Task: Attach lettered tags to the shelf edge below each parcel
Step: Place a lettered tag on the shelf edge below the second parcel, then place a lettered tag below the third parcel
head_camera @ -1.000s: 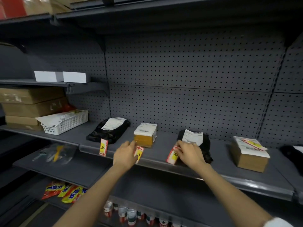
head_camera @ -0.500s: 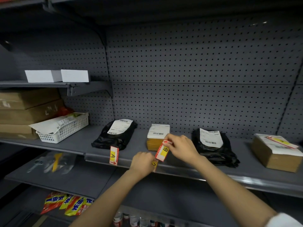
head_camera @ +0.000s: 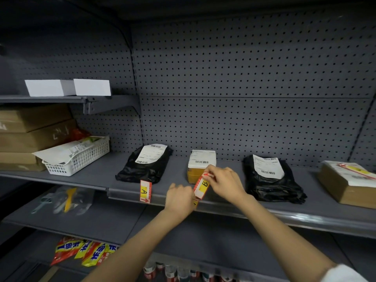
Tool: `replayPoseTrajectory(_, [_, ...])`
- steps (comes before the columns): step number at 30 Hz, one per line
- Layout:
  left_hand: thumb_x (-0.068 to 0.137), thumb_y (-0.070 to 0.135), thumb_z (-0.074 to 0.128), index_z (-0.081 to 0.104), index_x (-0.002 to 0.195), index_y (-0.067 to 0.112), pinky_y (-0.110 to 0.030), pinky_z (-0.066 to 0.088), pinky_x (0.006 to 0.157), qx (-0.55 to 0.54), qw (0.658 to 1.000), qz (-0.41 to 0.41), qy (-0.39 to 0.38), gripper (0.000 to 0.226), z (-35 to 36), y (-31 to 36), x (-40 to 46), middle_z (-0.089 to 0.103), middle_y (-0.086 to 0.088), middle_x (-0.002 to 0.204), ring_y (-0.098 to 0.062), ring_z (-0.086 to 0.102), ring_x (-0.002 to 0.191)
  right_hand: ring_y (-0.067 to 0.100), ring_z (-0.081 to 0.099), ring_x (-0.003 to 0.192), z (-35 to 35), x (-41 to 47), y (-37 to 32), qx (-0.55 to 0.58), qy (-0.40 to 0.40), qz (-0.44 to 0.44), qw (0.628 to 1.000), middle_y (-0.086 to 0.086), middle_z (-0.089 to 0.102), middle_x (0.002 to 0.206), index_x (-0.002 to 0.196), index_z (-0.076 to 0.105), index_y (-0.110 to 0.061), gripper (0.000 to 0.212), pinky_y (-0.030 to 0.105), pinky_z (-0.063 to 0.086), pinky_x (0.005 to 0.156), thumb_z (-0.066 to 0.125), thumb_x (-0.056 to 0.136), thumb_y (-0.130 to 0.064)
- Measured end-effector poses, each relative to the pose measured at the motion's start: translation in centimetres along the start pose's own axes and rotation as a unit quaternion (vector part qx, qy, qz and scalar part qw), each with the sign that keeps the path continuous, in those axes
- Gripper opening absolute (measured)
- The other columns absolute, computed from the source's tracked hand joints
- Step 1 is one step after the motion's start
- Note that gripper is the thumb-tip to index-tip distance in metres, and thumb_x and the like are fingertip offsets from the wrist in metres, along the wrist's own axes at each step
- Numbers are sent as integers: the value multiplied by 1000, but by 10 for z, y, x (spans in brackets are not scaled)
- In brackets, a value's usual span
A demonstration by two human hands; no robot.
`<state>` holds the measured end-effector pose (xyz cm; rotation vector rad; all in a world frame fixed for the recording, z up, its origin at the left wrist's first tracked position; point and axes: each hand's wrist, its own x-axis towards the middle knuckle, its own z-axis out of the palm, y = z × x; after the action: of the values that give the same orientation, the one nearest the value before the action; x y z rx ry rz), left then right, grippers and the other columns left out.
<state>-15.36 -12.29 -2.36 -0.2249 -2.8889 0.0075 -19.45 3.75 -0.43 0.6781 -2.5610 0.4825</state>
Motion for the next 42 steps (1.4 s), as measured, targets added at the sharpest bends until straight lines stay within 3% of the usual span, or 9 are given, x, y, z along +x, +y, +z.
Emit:
replayPoseTrajectory(8, [80, 27, 65, 73, 92, 22, -32, 41, 88, -59, 998, 21, 19, 16, -5, -8, 0, 68, -9, 98, -27, 56, 98, 24, 59, 101, 17, -8, -11, -23, -94, -46, 994, 2, 66, 107, 100, 57, -21, 17, 37, 44, 88, 55, 89, -35])
replayPoseTrajectory(13, [71, 28, 71, 69, 87, 20, -30, 42, 71, -130, 984, 58, 108, 18, -39, 5, 20, 68, -11, 91, -31, 61, 92, 15, 55, 110, -10, -17, 9, 57, -58, -17, 997, -4, 58, 124, 123, 49, -30, 43, 35, 39, 92, 60, 82, -28])
replayPoseTrajectory(19, [74, 32, 69, 58, 86, 23, -32, 40, 66, -176, 960, 175, 131, 19, -45, 87, 39, 66, -10, 85, -31, 60, 87, 17, 61, 83, -64, -63, 52, 80, 18, 27, 996, -2, 67, 90, 97, 60, -22, 17, 33, 46, 73, 61, 85, -34])
replayPoseTrajectory(24, [63, 43, 80, 44, 106, 31, -32, 45, 67, -277, 936, 175, 126, 57, -29, 161, 30, 61, 6, 91, -15, 55, 86, 23, 63, 78, -104, -115, 110, 76, 100, 146, 981, 1, 67, 84, 96, 58, -14, 10, 34, 46, 67, 57, 91, -24])
replayPoseTrajectory(27, [63, 43, 79, 44, 102, 28, -31, 40, 73, -194, 950, 226, 97, 55, -1, 188, 18, 56, 5, 98, -17, 52, 93, 18, 63, 77, -119, -138, 133, 122, 119, 178, 969, -3, 65, 85, 104, 52, -16, 15, 33, 49, 71, 58, 90, -19])
replayPoseTrajectory(31, [71, 32, 74, 46, 110, 21, -32, 36, 87, -75, 961, 256, 74, 50, 23, 212, 12, 54, -1, 111, -22, 48, 104, 17, 68, 83, -130, -158, 153, 166, 77, 183, 966, 2, 71, 92, 103, 51, -19, 13, 40, 55, 79, 56, 91, -19])
replayPoseTrajectory(34, [70, 19, 75, 50, 104, 17, -31, 40, 82, -50, 963, 250, 91, 42, 24, 220, 8, 58, -2, 105, -22, 52, 97, 10, 70, 75, -135, -166, 162, 191, 33, 176, 965, -2, 72, 88, 96, 58, -21, 5, 37, 59, 74, 55, 93, -23])
replayPoseTrajectory(38, [47, 19, 87, 61, 86, 19, -24, 49, 62, -15, 963, 235, 133, 47, 29, 225, -3, 63, 5, 79, -16, 60, 71, 7, 68, 75, -138, -166, 171, 185, 9, 150, 971, -3, 72, 86, 96, 64, -22, 10, 34, 58, 74, 55, 93, -25])
replayPoseTrajectory(42, [46, 20, 88, 62, 83, 16, -25, 50, 61, -23, 967, 201, 153, 45, 35, 228, -7, 63, 1, 77, -18, 60, 69, 6, 68, 71, -128, -162, 172, 201, 22, 156, 967, -4, 71, 83, 95, 65, -22, 9, 36, 58, 75, 56, 92, -25])
